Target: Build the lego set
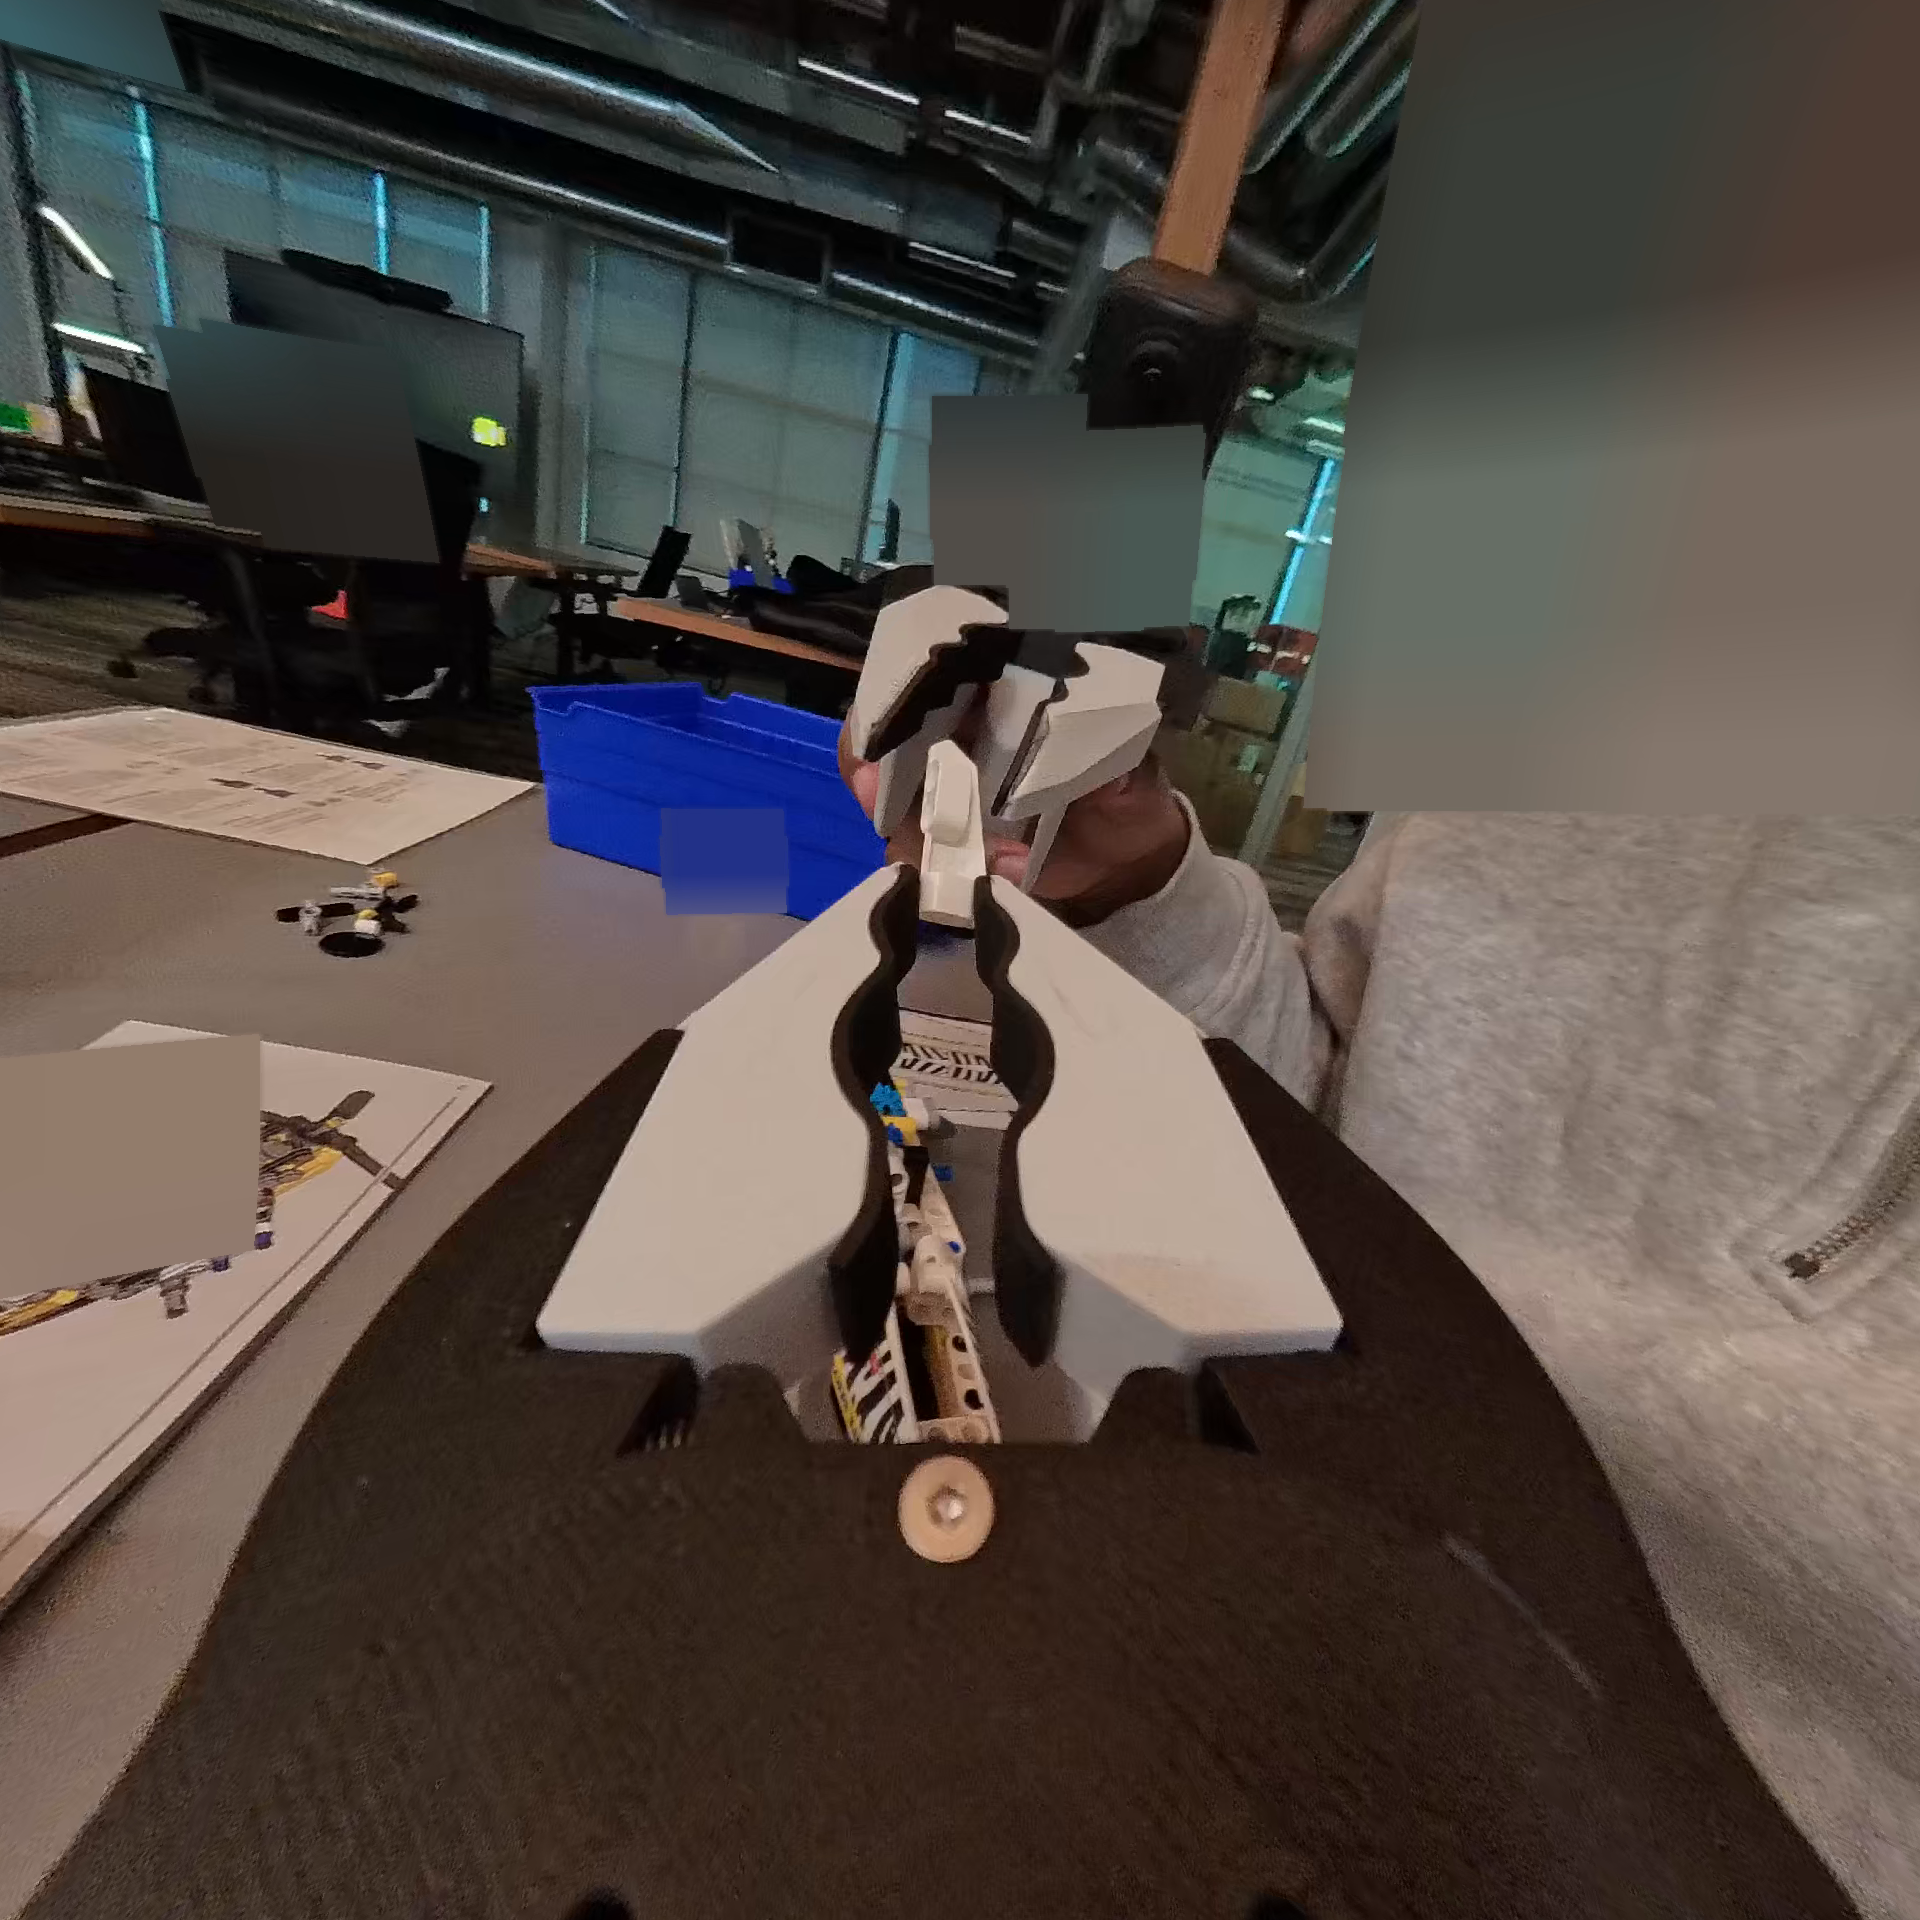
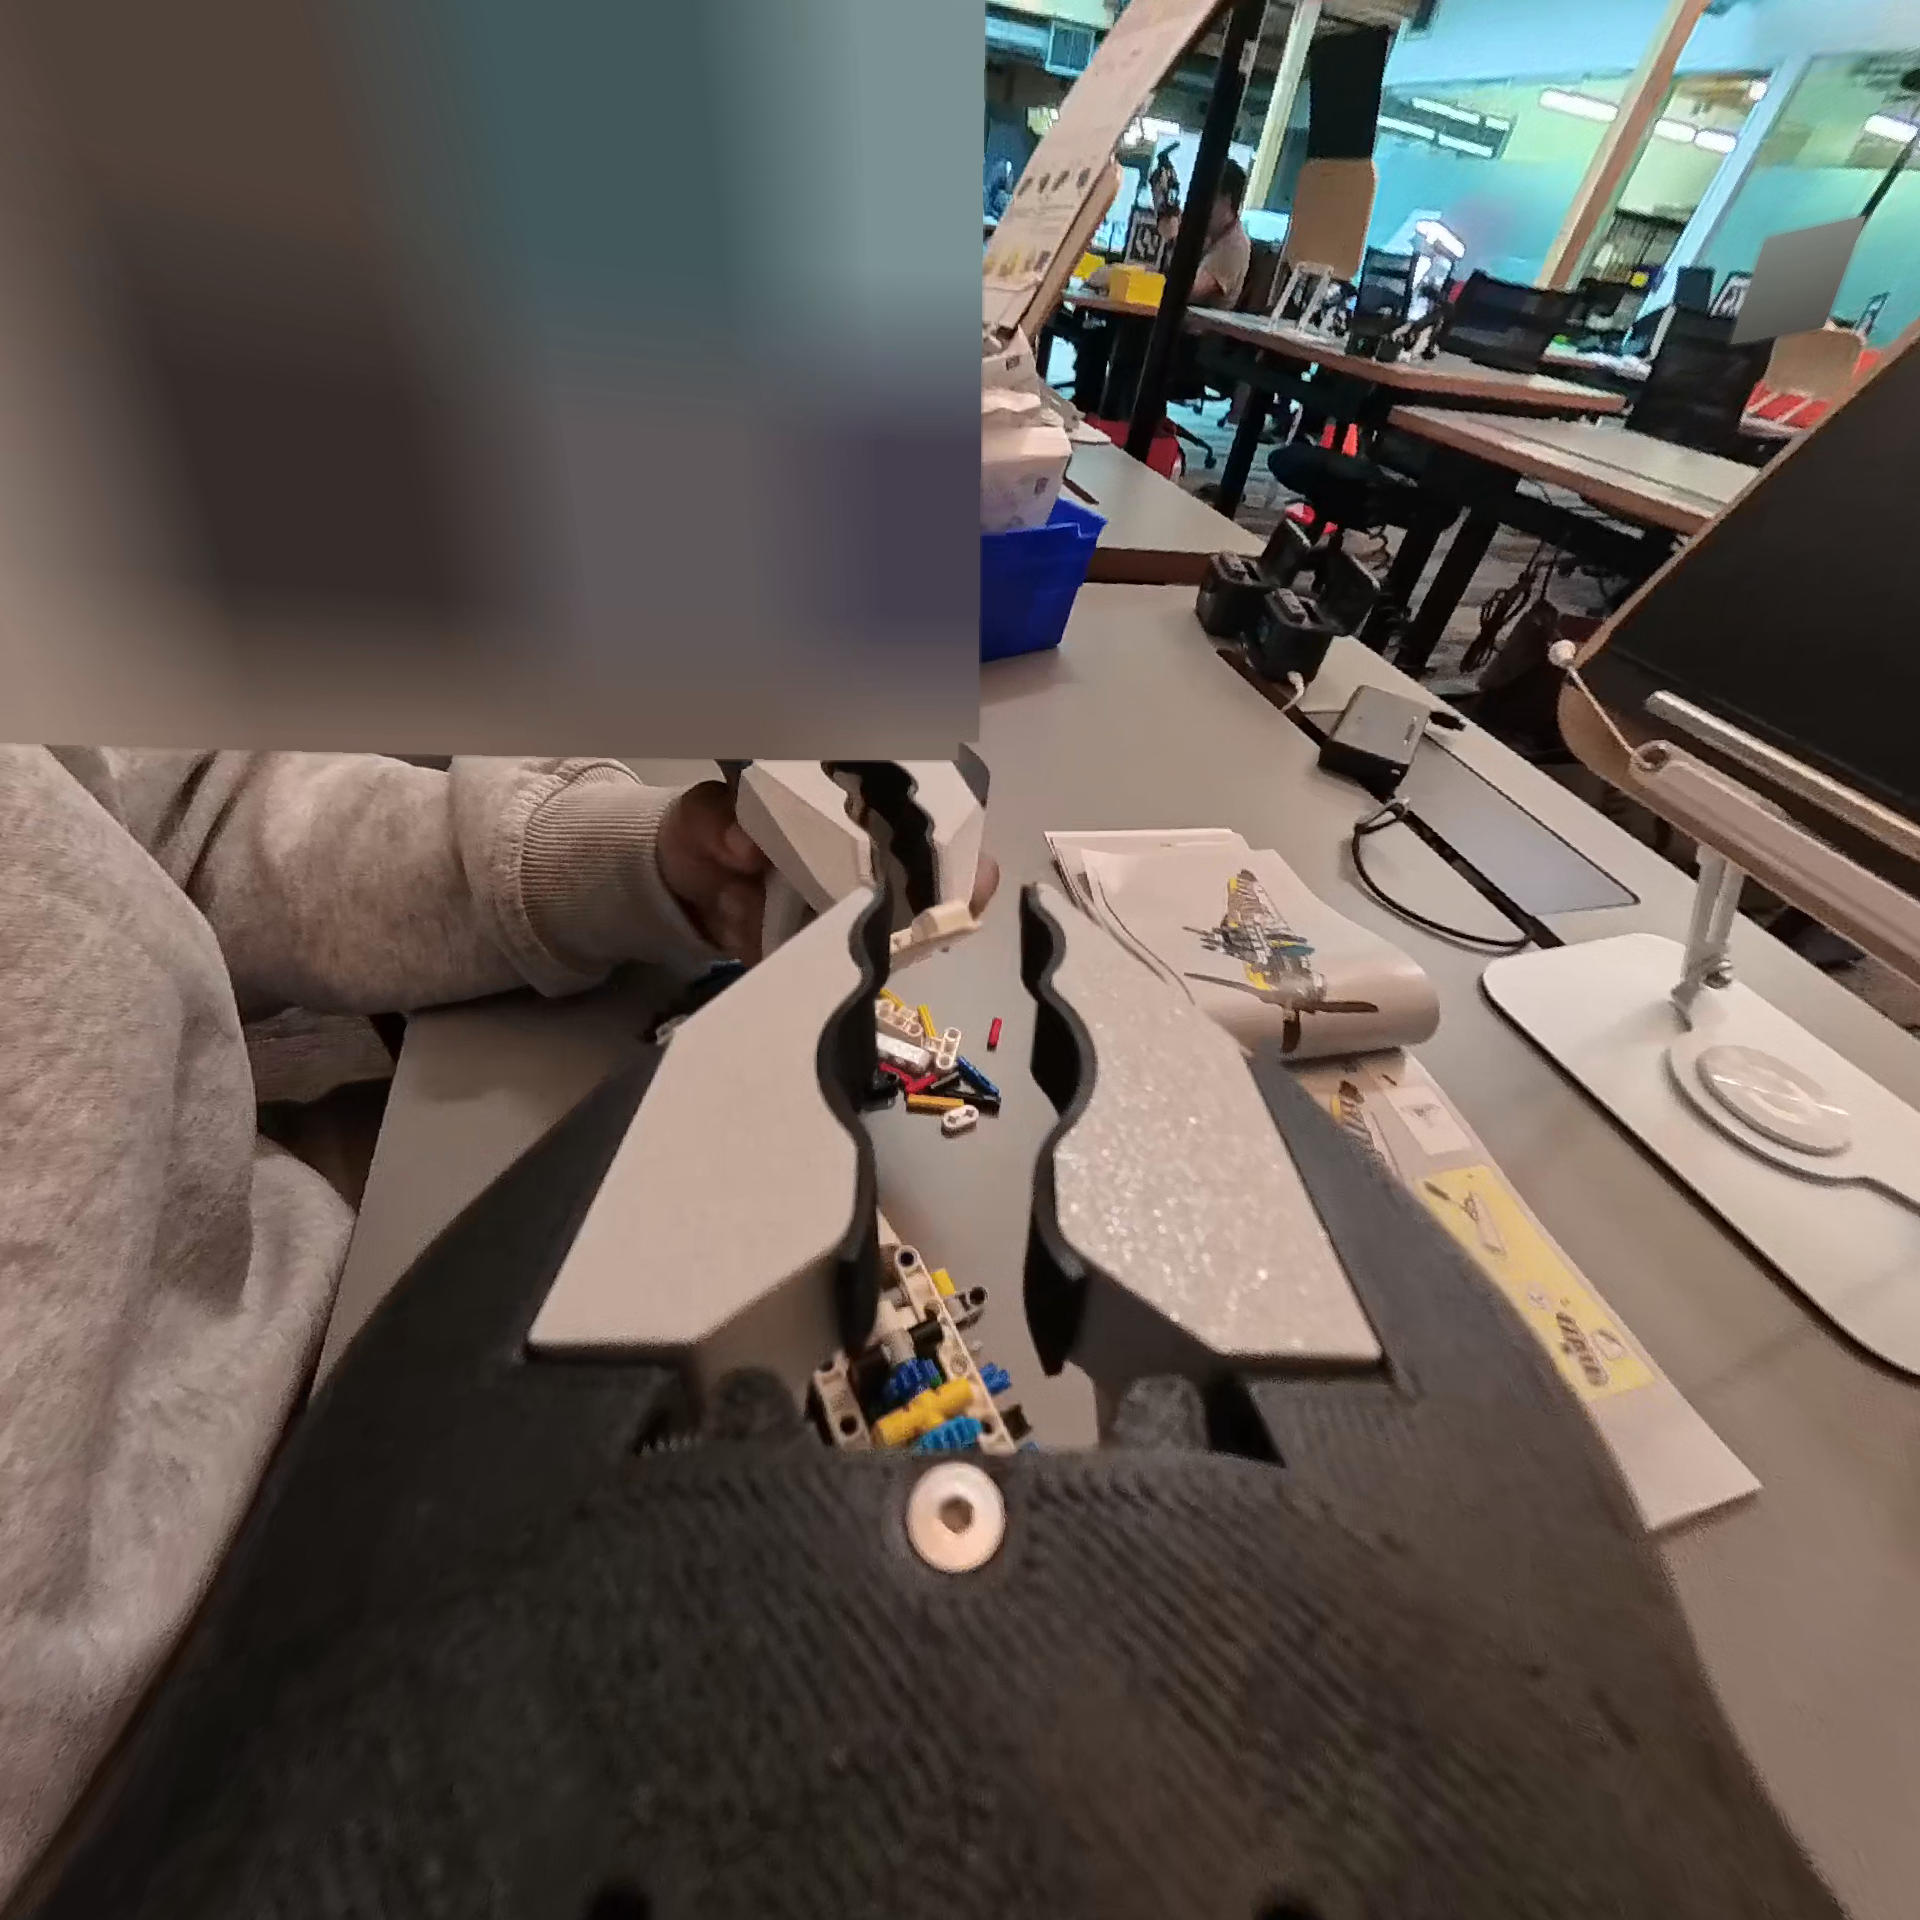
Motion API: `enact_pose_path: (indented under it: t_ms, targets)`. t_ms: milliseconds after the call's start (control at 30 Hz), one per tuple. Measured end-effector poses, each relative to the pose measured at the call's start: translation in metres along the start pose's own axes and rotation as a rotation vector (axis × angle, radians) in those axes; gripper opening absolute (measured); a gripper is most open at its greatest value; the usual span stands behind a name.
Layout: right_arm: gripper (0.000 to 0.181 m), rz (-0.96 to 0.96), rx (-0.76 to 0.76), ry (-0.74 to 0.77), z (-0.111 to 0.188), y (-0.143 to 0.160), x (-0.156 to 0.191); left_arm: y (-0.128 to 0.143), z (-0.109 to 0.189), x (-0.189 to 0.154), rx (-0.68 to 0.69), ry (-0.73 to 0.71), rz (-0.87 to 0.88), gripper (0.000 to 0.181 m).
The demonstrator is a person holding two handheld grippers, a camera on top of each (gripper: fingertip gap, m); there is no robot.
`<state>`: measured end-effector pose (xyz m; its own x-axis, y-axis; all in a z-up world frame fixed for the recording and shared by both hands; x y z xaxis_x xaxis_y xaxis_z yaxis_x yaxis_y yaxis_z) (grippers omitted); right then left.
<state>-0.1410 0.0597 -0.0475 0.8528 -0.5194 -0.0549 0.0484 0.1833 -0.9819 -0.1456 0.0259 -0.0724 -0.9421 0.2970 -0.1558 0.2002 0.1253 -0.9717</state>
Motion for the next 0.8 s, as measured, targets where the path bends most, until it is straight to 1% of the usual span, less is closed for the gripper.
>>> enact_pose_path:
  t_ms: [100,233,400,800]
  targets:
    - [0.023,-0.009,0.018,0.012,0.002,0.002,-0.003,0.001,0.000,0.002,0.007,-0.032,-0.033,0.008]
    - [0.021,-0.060,0.014,-0.019,0.000,0.004,-0.002,0.002,0.000,0.003,0.019,-0.038,-0.043,0.008]
    - [0.012,-0.087,0.052,-0.033,-0.004,0.012,-0.003,0.003,0.000,0.005,0.025,-0.059,-0.062,0.008]
    - [0.008,-0.151,0.022,-0.080,-0.004,0.009,-0.002,0.003,-0.001,0.005,0.024,-0.064,-0.065,0.009]
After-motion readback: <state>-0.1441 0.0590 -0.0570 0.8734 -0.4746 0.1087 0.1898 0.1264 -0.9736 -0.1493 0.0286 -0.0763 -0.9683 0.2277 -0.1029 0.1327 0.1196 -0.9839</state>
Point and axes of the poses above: each gripper's, where its closed fingertips meet, z back along the fingers, y out of its underside, x = y × z across the jaws, the point moved 2 cm from there along z, back along the fingers, and after that the axes turned 4 degrees about -z, right-handed, at the moved point
